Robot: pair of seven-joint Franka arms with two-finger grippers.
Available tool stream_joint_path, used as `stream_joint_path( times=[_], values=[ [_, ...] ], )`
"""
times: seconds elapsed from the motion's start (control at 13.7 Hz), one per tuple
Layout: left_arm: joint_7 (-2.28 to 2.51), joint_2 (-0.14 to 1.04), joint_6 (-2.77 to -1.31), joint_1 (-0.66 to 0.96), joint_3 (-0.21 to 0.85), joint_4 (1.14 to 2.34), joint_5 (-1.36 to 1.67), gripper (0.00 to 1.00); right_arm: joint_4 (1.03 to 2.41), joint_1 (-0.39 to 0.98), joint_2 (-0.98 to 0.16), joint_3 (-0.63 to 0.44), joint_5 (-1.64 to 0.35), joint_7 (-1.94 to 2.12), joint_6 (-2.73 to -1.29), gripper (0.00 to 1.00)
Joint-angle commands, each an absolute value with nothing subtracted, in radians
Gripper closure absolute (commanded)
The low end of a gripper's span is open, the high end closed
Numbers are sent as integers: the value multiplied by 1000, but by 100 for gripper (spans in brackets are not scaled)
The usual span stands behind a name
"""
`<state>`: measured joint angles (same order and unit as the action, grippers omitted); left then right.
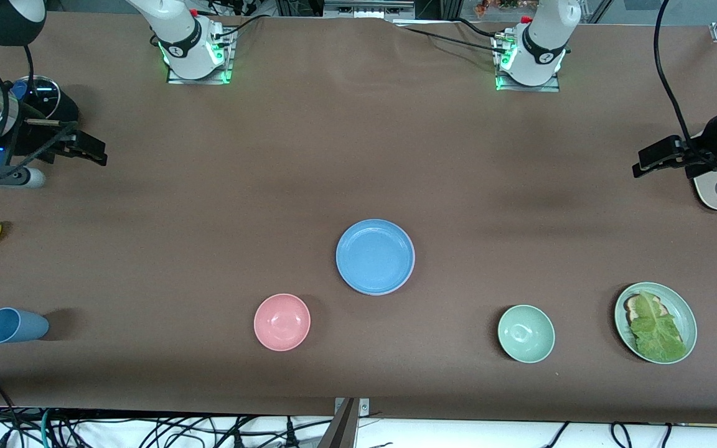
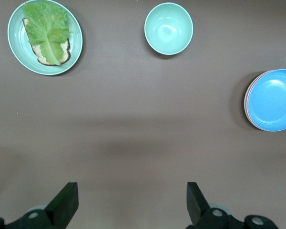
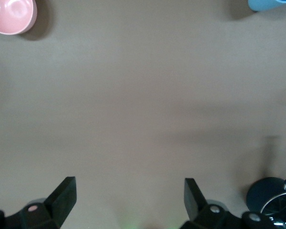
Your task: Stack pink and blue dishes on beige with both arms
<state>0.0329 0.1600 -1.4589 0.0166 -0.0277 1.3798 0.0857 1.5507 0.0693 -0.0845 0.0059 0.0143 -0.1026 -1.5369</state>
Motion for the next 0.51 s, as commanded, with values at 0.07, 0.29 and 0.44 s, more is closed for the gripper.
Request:
stream_joint_path(
  times=[0.07,0.29,0.44],
  values=[
    [11,169,-1462,15,-28,1362,66,0,1482,63,-77,3,26,-89,-1525,0],
    [11,169,-1462,15,-28,1361,46,0,1482,71,-77,5,25,-95,-1516,0],
    [11,169,-1462,15,-26,1361,46,0,1483,69,-77,5,18,-100,-1516,0]
  ],
)
